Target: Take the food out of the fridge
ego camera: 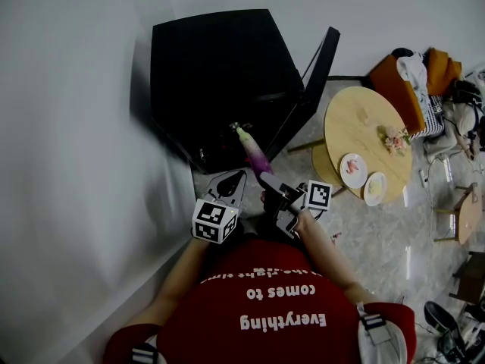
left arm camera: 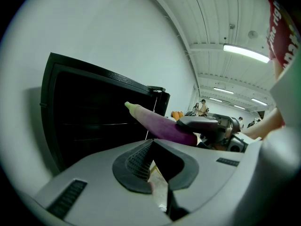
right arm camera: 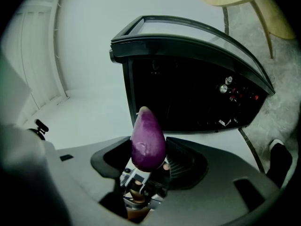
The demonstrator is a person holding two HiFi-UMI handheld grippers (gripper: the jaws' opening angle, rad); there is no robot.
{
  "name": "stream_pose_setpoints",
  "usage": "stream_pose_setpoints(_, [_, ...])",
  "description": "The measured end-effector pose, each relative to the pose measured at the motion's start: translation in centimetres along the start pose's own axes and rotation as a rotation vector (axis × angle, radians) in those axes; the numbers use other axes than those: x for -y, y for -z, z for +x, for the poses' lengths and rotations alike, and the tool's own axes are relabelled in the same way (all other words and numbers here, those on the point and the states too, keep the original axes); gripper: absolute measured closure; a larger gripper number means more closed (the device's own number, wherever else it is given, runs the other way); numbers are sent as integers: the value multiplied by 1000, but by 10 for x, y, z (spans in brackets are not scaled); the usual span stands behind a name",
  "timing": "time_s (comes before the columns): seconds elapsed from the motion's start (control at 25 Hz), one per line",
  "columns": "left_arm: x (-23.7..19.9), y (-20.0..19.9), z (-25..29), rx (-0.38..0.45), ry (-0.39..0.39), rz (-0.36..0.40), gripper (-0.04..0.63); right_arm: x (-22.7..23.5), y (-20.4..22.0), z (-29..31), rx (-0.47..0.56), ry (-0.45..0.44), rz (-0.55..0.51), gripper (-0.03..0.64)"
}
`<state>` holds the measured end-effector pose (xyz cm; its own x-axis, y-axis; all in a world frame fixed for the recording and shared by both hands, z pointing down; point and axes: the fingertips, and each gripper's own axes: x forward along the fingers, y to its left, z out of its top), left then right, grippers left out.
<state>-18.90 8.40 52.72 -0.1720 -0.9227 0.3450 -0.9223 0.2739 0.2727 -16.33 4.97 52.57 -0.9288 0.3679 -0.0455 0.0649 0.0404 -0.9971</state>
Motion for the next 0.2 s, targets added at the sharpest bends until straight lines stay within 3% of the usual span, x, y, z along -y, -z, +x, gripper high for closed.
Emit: stream_pose_setpoints(0.2, [1,3,1,-4,7,-2,589,4,-1,-3,5,10,1,382])
